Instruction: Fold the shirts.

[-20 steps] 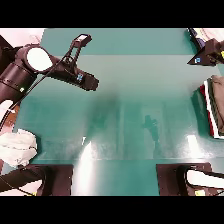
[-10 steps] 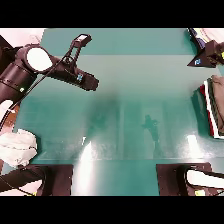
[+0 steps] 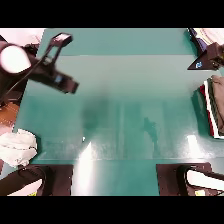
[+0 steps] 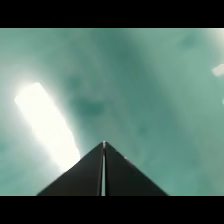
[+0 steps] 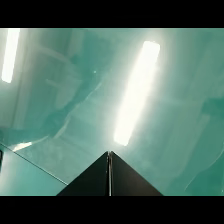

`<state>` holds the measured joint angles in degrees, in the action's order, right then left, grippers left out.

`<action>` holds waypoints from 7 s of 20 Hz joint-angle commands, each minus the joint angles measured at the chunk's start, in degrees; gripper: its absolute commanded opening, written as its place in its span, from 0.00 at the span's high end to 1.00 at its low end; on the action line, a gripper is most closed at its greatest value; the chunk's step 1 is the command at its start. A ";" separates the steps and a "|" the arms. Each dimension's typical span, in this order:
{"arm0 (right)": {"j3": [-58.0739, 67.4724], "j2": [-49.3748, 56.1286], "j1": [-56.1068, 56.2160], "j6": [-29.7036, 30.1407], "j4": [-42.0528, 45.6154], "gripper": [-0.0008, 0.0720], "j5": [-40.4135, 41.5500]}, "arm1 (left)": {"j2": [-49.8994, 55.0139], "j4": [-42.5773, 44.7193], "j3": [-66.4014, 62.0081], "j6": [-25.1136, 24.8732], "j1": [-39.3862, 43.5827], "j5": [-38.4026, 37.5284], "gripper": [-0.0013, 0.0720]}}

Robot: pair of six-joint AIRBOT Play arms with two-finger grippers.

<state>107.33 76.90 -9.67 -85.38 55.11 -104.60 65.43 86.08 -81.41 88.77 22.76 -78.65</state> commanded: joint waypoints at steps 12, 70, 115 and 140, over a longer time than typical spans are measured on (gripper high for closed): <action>-0.07 0.87 16.59 5.14 0.09 0.97 2.45 | -28.52 33.44 53.94 25.00 -0.44 -12.24 0.11; -0.20 -13.88 -4.37 4.87 0.02 0.97 10.19 | 25.64 -26.38 1.95 -6.21 -4.52 12.68 0.11; -29.29 -12.94 18.91 15.32 -1.05 0.97 33.83 | -13.97 -14.62 2.05 0.24 -5.03 8.15 0.94; -42.93 -16.94 12.55 11.82 9.40 0.97 19.26 | 8.66 -23.56 22.58 -9.35 -11.58 11.58 0.15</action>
<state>66.06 60.84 3.03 -73.54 64.45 -85.82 70.24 68.53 -62.70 84.86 15.75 -67.20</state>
